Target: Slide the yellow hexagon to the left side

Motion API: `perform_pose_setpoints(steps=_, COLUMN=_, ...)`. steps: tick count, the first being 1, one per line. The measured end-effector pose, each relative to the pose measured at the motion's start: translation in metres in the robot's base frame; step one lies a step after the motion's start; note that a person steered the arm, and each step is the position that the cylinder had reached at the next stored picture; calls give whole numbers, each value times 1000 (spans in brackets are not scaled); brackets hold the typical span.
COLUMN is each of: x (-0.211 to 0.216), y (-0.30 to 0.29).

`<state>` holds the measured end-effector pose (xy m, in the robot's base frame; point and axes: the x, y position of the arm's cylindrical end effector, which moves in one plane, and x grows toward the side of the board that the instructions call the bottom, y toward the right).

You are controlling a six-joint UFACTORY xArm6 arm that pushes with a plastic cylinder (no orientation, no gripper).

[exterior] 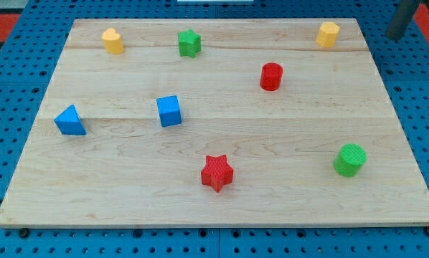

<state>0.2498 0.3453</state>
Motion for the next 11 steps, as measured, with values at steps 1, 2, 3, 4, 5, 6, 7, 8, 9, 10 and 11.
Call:
perform_pose_setpoints(steps=1, x=29, y=-6)
perform_pose_setpoints(steps=2, x=51, y=-41)
perform_pose_setpoints(steps=3, x=5, y=-37)
perform_pose_setpoints(steps=4, x=-4, y=-34)
perform_pose_setpoints(steps=5, x=-1, y=-37)
perform_pose_setpoints(steps=6, x=-14, y=-75)
perform_pose_setpoints(steps=7, x=-15, y=-89)
perform_pose_setpoints(steps=8, x=-3, y=-129)
perform_pose_setpoints(steps=9, x=-2, y=-174)
perform_pose_setpoints(steps=10, x=11, y=-207)
perform_pose_setpoints(steps=11, x=2, y=-180)
